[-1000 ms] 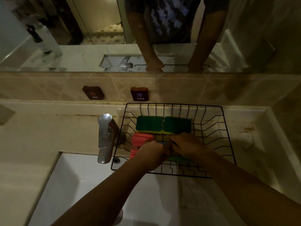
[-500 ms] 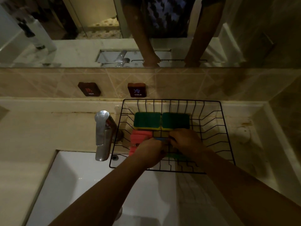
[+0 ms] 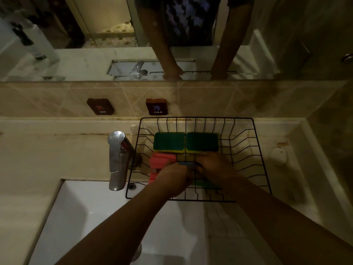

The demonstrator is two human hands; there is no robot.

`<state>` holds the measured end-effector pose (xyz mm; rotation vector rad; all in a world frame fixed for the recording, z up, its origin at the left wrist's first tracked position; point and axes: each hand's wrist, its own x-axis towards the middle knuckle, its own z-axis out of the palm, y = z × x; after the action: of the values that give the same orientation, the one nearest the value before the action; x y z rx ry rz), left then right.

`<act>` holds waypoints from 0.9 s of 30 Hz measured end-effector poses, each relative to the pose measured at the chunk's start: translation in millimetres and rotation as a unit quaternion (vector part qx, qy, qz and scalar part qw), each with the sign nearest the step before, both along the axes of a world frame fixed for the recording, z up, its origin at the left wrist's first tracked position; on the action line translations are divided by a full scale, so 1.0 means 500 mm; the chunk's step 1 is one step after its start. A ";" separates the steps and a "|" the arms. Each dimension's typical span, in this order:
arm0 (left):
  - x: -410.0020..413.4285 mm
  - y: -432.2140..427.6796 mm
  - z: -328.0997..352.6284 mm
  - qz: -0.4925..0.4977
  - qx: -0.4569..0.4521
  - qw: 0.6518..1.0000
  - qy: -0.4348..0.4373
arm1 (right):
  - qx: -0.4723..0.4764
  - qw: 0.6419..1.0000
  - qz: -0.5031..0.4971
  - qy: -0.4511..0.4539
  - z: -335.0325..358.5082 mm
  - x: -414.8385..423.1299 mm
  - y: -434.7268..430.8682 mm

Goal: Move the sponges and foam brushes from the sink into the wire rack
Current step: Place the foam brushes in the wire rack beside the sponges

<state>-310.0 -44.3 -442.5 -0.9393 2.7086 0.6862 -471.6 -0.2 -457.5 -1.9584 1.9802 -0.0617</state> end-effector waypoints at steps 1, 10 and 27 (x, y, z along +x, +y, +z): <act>0.000 0.000 0.000 -0.004 -0.004 1.000 0.002 | -0.002 1.000 -0.003 -0.001 -0.001 0.000 0.001; 0.001 -0.004 -0.009 -0.015 -0.016 1.000 -0.004 | -0.006 1.000 -0.008 0.006 0.000 0.000 0.002; -0.001 0.012 0.024 0.002 0.005 1.000 -0.010 | -0.010 0.999 -0.047 -0.010 0.051 -0.003 0.026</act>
<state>-310.5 -38.1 -430.3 -0.9453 2.6845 0.6874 -473.4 12.8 -432.2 -1.8686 2.0655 -0.1244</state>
